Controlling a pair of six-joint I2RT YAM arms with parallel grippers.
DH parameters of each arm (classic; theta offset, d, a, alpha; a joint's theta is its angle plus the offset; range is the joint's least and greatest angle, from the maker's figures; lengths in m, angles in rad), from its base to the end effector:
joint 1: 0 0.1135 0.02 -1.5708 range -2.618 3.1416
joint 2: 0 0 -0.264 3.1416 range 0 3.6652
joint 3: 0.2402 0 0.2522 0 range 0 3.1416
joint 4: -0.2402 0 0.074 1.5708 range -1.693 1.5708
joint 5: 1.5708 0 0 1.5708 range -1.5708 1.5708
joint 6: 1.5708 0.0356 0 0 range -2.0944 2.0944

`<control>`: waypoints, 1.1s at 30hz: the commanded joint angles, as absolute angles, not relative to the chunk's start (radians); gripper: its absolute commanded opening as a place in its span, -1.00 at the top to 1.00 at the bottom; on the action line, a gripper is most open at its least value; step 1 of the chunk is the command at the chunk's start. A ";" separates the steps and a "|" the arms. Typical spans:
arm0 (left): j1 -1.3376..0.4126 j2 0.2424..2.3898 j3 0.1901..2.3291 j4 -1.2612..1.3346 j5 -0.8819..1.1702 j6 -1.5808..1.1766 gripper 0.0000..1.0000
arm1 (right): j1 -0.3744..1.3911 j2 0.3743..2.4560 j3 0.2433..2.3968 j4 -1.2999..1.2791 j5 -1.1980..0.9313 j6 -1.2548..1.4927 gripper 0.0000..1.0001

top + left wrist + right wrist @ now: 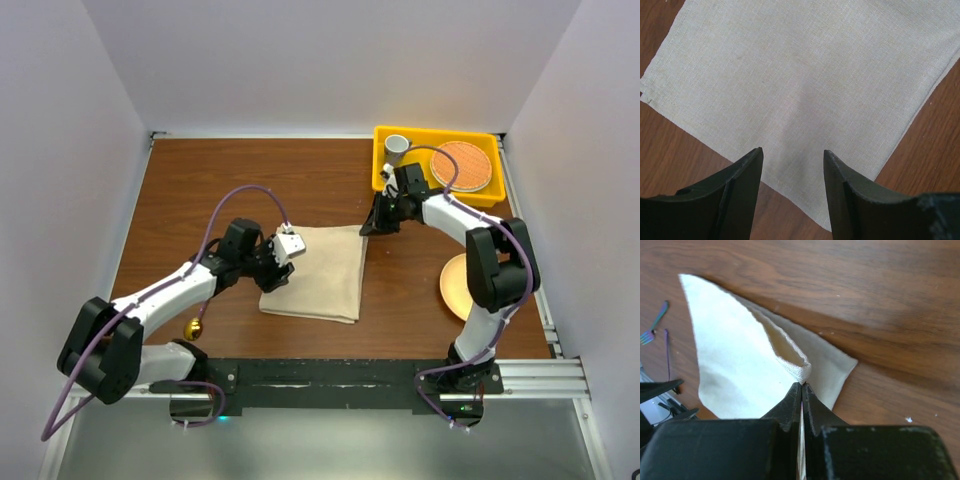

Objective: Fold the napkin into a case and place the utensils inside
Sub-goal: Smooth out the lower triangle-folded napkin at the center of the board.

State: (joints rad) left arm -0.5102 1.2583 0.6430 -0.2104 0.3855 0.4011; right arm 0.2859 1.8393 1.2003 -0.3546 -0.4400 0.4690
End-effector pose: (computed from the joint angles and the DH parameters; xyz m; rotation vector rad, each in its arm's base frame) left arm 0.2082 -0.1318 0.1937 1.2059 2.0498 -0.5127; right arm 0.3607 0.1218 0.1811 0.0669 2.6470 0.8383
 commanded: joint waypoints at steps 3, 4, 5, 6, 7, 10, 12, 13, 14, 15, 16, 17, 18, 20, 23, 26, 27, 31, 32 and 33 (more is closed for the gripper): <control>-0.502 1.227 0.641 -0.199 0.428 0.393 -0.12 | 0.282 1.782 1.198 -0.376 -0.431 0.388 1.00; -0.502 1.227 0.643 -0.201 0.428 0.394 -0.12 | 0.284 1.790 1.193 -0.377 -0.419 0.385 1.00; -0.502 1.227 0.644 -0.204 0.428 0.393 -0.12 | 0.284 1.798 1.190 -0.373 -0.413 0.384 1.00; -0.502 1.227 0.644 -0.207 0.429 0.391 -0.12 | 0.284 1.819 1.189 -0.373 -0.402 0.376 1.00; -0.500 1.229 0.646 -0.209 0.433 0.391 -0.12 | 0.284 1.830 1.189 -0.379 -0.367 0.371 1.00; -0.502 1.241 0.658 -0.216 0.426 0.377 -0.12 | 0.282 1.867 1.192 -0.371 -0.309 0.339 1.00; -0.500 1.252 0.661 -0.215 0.426 0.367 -0.13 | 0.282 1.882 1.192 -0.350 -0.258 0.331 1.00; -0.496 1.255 0.661 -0.212 0.426 0.361 -0.13 | 0.284 1.903 1.199 -0.338 -0.250 0.328 1.00; -0.492 1.256 0.660 -0.210 0.433 0.344 -0.14 | 0.284 1.914 1.219 -0.331 -0.244 0.322 1.00; -0.488 1.258 0.657 -0.209 0.440 0.336 -0.15 | 0.285 1.927 1.230 -0.327 -0.242 0.324 1.00; -0.477 1.258 0.655 -0.209 0.448 0.328 -0.15 | 0.285 1.946 1.241 -0.312 -0.242 0.322 1.00; -0.471 1.256 0.650 -0.204 0.463 0.302 -0.16 | 0.287 1.956 1.259 -0.302 -0.248 0.319 1.00; -0.462 1.255 0.649 -0.196 0.474 0.287 -0.23 | 0.288 1.966 1.272 -0.295 -0.253 0.316 1.00; -0.433 1.240 0.641 -0.181 0.506 0.243 -0.29 | 0.293 1.988 1.302 -0.279 -0.265 0.313 1.00; -0.382 1.229 0.653 -0.161 0.557 0.183 -0.40 | 0.299 2.003 1.339 -0.265 -0.302 0.322 0.96; -0.335 1.216 0.684 -0.152 0.601 0.120 -0.90 | 0.298 1.984 1.380 -0.310 -0.351 0.311 0.52; -0.325 1.212 0.698 -0.155 0.613 0.106 -0.99 | 0.298 1.965 1.393 -0.357 -0.359 0.298 0.38; -0.307 1.172 0.797 -0.178 0.661 0.042 -1.00 | 0.288 1.818 1.417 -0.463 -0.385 0.200 -0.58; -0.307 1.166 0.813 -0.195 0.667 0.037 -1.00 | 0.290 1.778 1.419 -0.477 -0.397 0.180 -0.75; -0.307 1.158 0.831 -0.198 0.667 0.034 -1.00 | 0.288 1.714 1.420 -0.497 -0.414 0.163 -0.88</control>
